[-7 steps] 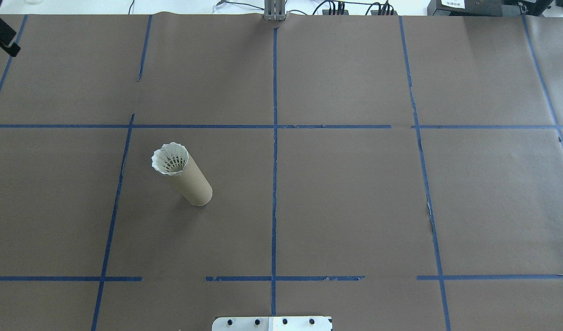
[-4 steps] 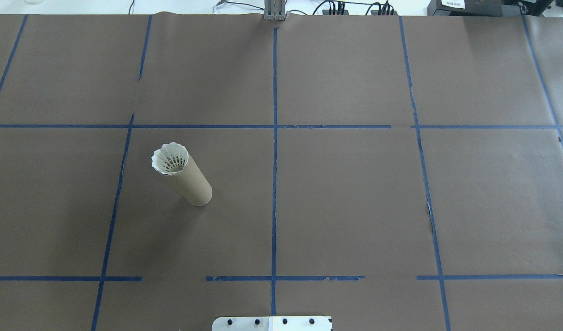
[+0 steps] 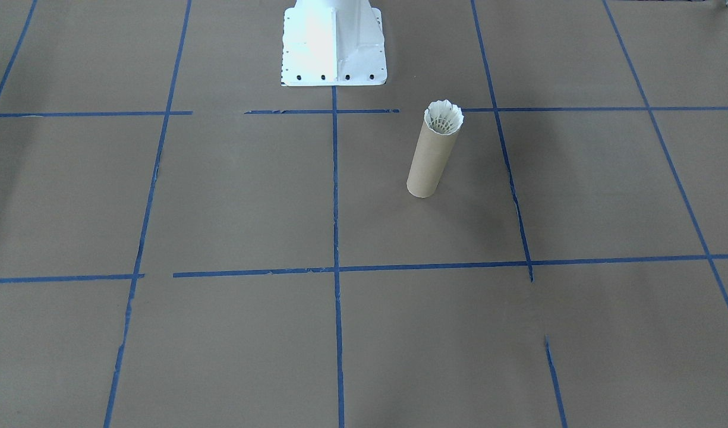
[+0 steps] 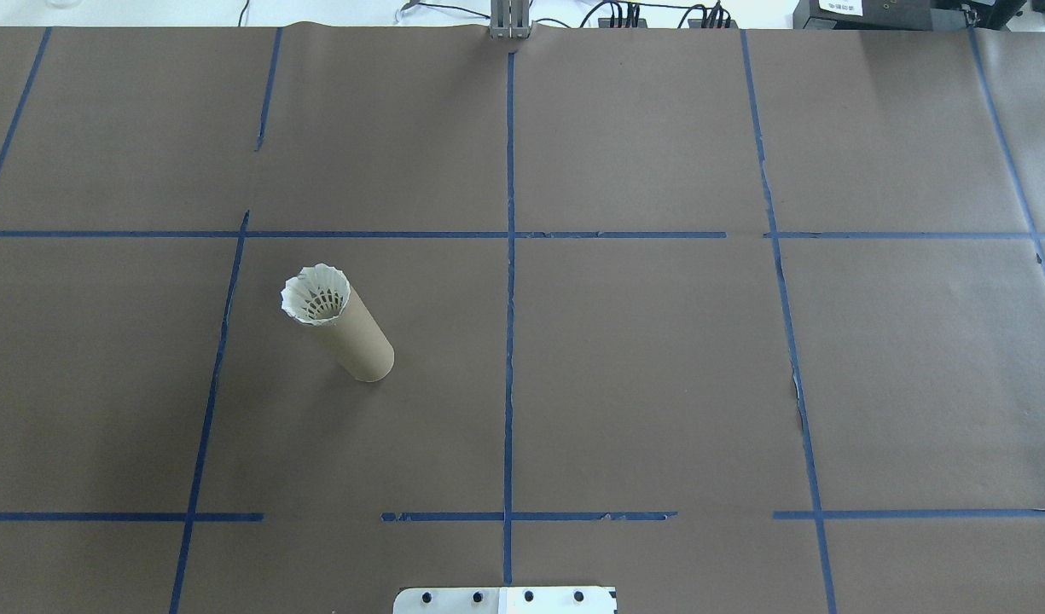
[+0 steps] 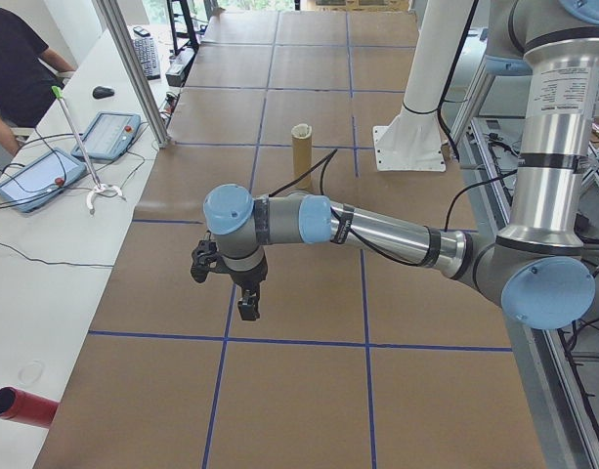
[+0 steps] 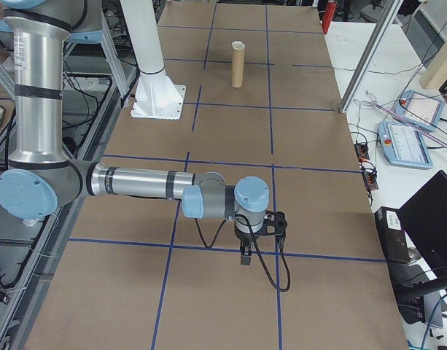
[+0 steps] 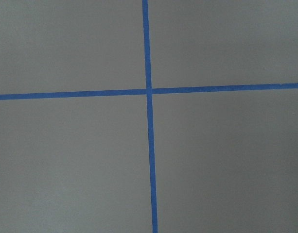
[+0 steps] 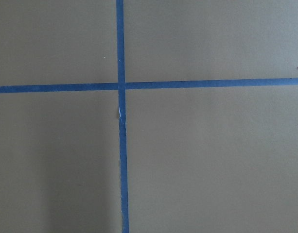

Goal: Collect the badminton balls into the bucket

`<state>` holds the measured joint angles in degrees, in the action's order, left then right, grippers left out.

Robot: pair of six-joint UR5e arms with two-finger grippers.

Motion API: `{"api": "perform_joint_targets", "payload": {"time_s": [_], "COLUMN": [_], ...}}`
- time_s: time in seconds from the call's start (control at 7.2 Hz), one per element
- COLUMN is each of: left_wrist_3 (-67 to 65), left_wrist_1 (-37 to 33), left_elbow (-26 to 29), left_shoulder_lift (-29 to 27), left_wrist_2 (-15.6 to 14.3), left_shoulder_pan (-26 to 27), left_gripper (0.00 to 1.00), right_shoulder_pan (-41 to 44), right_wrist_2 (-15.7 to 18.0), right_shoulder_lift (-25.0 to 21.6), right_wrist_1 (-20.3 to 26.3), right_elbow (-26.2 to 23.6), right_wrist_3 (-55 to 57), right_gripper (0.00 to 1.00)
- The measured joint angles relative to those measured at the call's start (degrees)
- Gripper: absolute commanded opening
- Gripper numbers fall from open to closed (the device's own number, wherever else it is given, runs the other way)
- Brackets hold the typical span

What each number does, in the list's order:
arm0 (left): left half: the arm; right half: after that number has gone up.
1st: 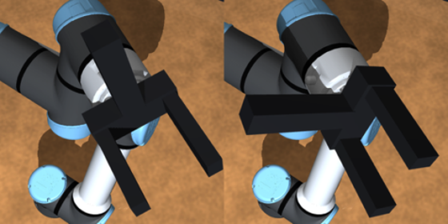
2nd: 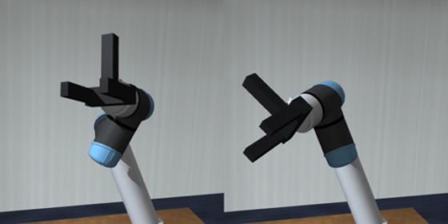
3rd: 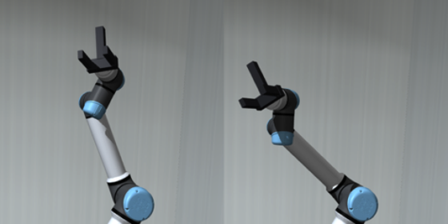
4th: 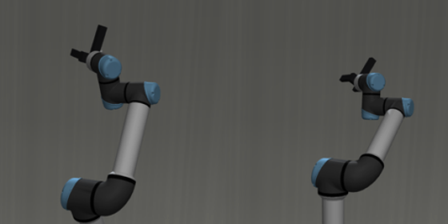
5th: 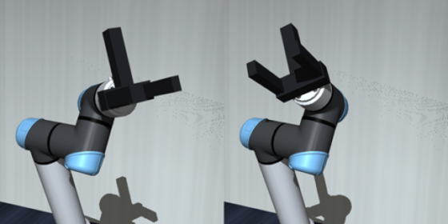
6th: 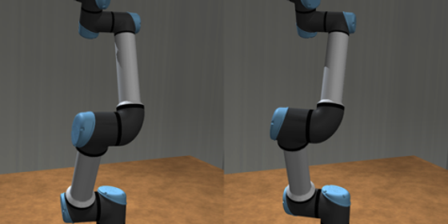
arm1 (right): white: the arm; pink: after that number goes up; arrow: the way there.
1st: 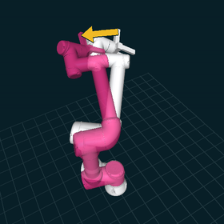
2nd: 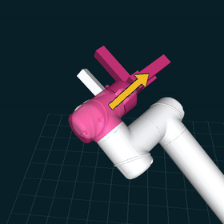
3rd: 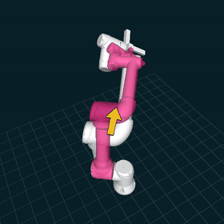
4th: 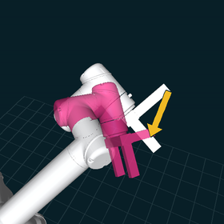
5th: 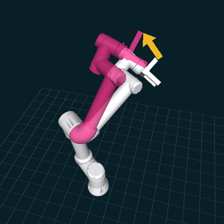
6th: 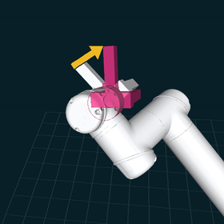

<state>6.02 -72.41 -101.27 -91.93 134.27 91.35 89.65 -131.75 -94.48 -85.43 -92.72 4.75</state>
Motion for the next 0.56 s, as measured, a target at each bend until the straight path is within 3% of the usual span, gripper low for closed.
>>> {"api": "perform_joint_targets", "payload": {"time_s": [0.56], "left_wrist_3": [0.10], "left_wrist_1": [-0.29], "left_elbow": [0.12], "left_shoulder_lift": [0.68], "left_wrist_2": [0.05], "left_shoulder_pan": [0.06], "left_gripper": [1.00], "right_shoulder_pan": [0.00], "right_wrist_2": [0.00], "right_shoulder_lift": [0.00], "right_wrist_1": [0.00], "right_elbow": [0.00], "right_wrist_3": [0.00], "right_gripper": [1.00]}}
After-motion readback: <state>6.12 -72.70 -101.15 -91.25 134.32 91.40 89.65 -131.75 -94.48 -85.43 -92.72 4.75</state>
